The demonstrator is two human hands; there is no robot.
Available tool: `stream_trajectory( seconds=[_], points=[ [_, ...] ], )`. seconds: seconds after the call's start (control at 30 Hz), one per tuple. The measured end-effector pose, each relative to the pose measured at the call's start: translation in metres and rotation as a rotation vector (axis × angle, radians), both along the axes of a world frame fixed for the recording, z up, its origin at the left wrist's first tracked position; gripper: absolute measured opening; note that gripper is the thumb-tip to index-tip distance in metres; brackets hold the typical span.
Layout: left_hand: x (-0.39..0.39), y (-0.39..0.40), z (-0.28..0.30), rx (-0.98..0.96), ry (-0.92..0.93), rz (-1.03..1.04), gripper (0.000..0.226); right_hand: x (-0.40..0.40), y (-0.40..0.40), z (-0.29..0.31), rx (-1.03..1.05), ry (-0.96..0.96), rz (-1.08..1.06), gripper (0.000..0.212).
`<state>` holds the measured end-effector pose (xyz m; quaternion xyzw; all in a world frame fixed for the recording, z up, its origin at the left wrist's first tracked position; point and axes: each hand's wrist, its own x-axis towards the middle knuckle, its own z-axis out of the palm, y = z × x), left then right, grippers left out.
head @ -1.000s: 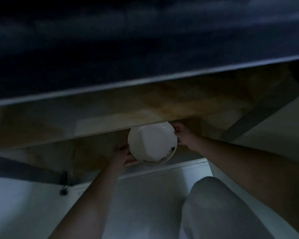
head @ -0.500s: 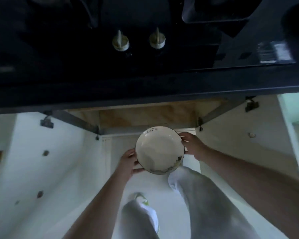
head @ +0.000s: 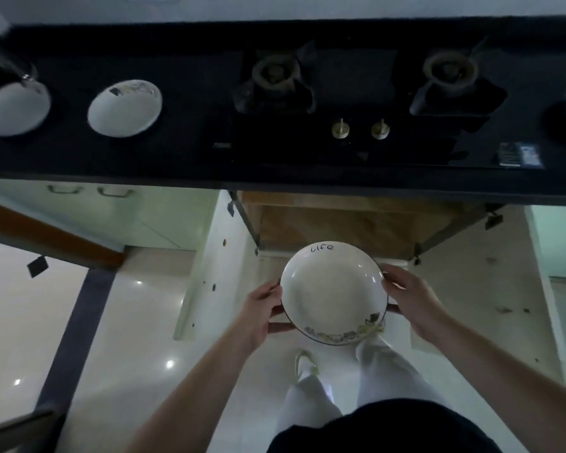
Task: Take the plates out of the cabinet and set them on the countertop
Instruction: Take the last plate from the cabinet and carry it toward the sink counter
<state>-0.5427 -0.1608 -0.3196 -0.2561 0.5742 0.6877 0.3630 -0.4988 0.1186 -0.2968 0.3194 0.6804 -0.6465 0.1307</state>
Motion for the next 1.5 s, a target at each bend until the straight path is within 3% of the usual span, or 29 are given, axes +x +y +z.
stream_trajectory(
  seconds=[0.27,0.5,0.8,1.2,1.5],
  points=[
    [0.012,-0.011,0.08,0.031,0.208,-0.043,0.026,0.03,-0.004,0.087,-0.041,0.133,-0.031,0.028],
    [0.006,0.034,0.124,0.048,0.332,-0.138,0.023,0.06,0.031,0.126,0.0,0.24,-0.231,0.028],
    [0.036,0.169,0.175,0.094,0.429,-0.396,0.019,0.174,0.112,0.155,0.021,0.358,-0.551,0.03],
    [0.214,0.359,0.204,0.229,0.397,-0.681,0.025,0.414,0.244,0.199,0.074,0.414,-0.815,0.024],
    [0.28,0.457,0.214,0.236,0.383,-0.815,0.023,0.503,0.307,0.203,0.068,0.39,-0.955,0.021]
  ],
)
